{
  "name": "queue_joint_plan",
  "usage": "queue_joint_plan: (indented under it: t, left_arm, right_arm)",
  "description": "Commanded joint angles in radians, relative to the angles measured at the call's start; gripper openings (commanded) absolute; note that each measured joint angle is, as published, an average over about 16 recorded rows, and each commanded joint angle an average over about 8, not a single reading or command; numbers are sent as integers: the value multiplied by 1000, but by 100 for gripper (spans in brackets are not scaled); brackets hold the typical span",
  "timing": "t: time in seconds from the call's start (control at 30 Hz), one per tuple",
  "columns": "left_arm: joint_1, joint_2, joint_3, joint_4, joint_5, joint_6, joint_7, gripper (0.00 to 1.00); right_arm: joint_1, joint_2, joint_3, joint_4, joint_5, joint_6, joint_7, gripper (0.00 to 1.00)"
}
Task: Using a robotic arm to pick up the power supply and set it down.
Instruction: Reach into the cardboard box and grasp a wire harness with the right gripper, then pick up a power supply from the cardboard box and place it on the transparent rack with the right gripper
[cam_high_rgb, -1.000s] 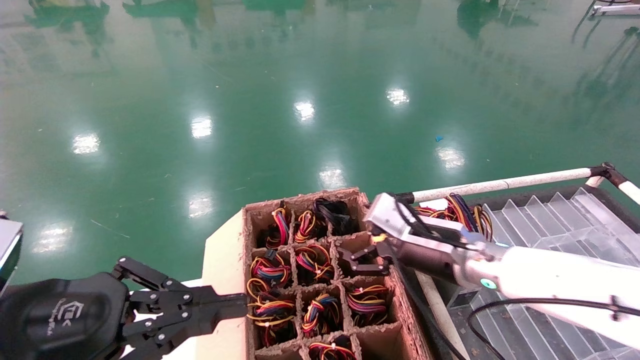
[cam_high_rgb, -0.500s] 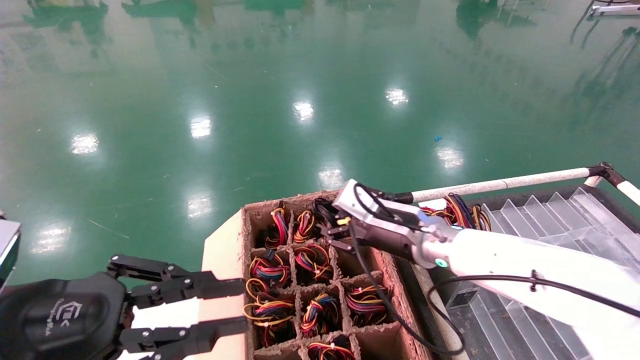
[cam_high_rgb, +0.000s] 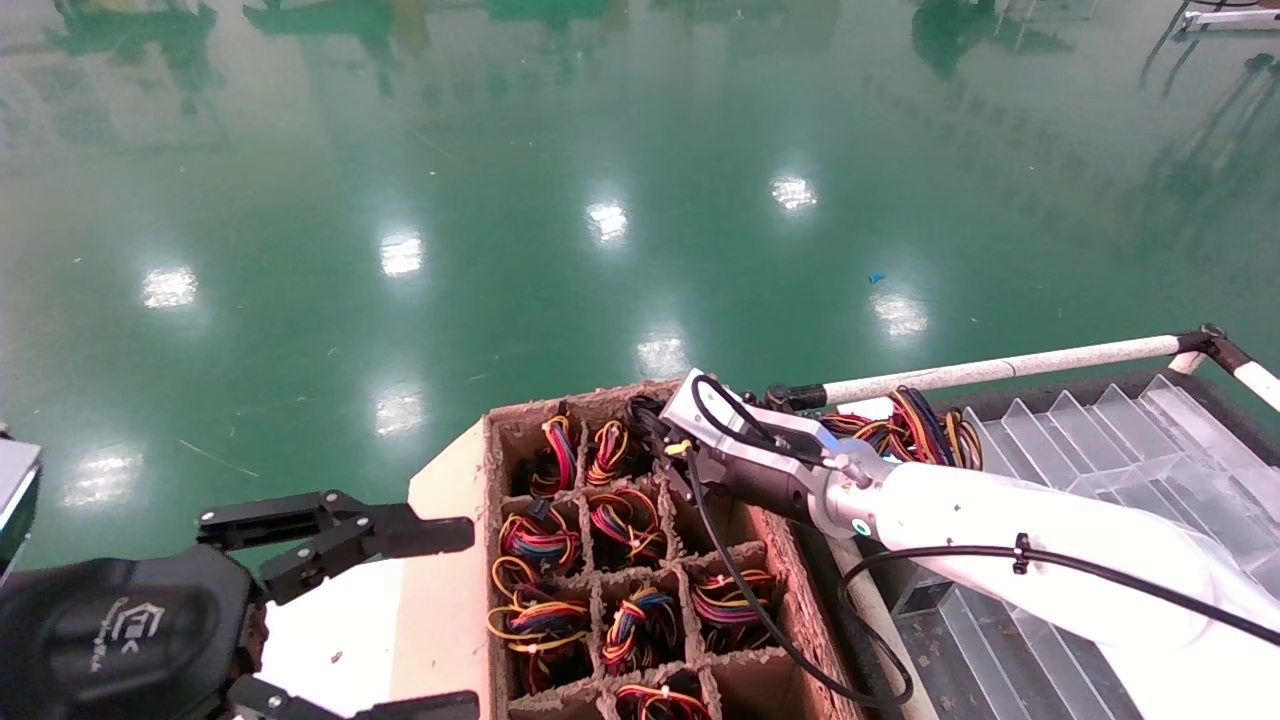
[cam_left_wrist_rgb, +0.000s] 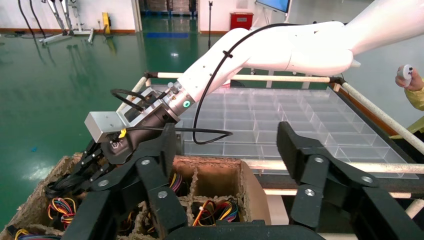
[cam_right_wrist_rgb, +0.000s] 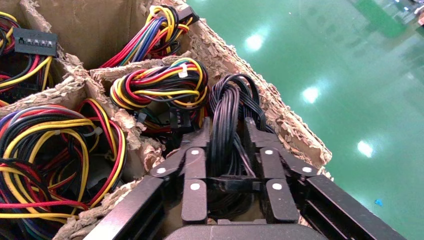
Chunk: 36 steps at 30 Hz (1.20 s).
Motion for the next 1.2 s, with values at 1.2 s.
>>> queue_joint_plan:
  t: [1.2]
  left_arm:
    - [0, 0, 0, 0, 0, 0, 0, 100]
  right_arm:
    - [30, 206, 113, 349, 87, -79, 219, 0]
